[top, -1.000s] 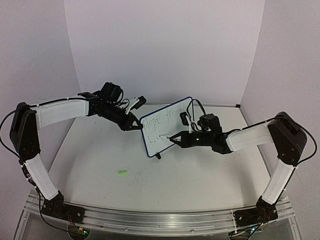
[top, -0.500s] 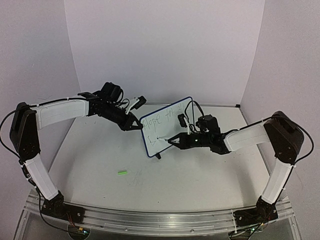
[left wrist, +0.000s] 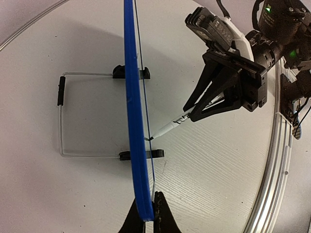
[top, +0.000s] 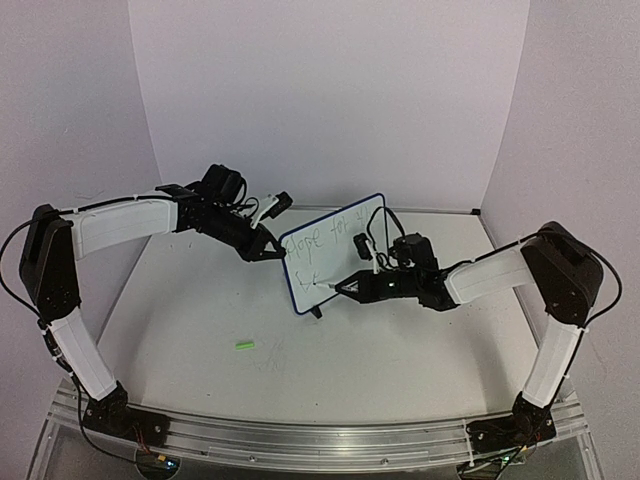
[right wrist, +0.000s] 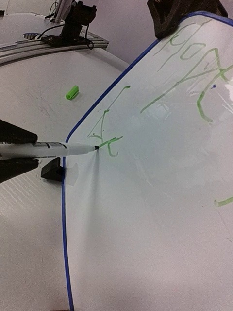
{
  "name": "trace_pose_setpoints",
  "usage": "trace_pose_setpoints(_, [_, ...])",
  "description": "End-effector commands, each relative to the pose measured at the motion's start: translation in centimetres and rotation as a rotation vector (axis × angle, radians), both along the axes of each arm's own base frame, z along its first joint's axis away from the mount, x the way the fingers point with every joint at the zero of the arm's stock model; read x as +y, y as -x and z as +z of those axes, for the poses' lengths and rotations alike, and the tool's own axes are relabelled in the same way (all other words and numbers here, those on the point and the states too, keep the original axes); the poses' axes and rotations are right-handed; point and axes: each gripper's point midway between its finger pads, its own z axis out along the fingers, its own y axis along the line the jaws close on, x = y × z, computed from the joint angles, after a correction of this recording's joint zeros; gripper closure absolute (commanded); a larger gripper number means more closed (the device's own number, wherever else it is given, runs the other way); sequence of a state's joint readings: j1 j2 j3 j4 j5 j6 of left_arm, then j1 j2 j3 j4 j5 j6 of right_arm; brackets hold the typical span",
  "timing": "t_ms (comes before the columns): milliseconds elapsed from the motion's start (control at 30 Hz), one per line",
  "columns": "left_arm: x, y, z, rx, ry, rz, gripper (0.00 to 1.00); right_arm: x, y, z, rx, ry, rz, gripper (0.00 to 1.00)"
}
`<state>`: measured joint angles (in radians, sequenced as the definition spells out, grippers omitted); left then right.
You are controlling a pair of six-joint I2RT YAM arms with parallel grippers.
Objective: Write a sentence on the whiteboard
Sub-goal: Write on the whiteboard with the whiteboard marker without the cap.
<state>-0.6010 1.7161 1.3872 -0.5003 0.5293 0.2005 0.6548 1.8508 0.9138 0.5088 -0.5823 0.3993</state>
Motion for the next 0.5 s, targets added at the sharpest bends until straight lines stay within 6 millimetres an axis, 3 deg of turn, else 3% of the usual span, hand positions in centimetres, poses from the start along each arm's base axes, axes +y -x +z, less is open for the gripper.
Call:
trace_pose_setpoints(0, [0.4, 1.1, -0.6, 0.037, -0.036, -0.016, 1.00, -0.7, -1.2, -0.6, -0.015, 0.016, -0.063, 1.00])
trace_pose_setpoints(300, [0.4, 1.2, -0.5, 0.037, -0.034, -0.018, 1.00, -2.4, -2.0, 0.9, -0.076, 0.039, -0.168, 1.00])
trace_pose_setpoints(467, [0.4, 1.2, -0.6, 0.037, -0.035, -0.017, 1.00, -2.5, -1.5, 2.5, -0.103, 0.017, -0.151, 1.00])
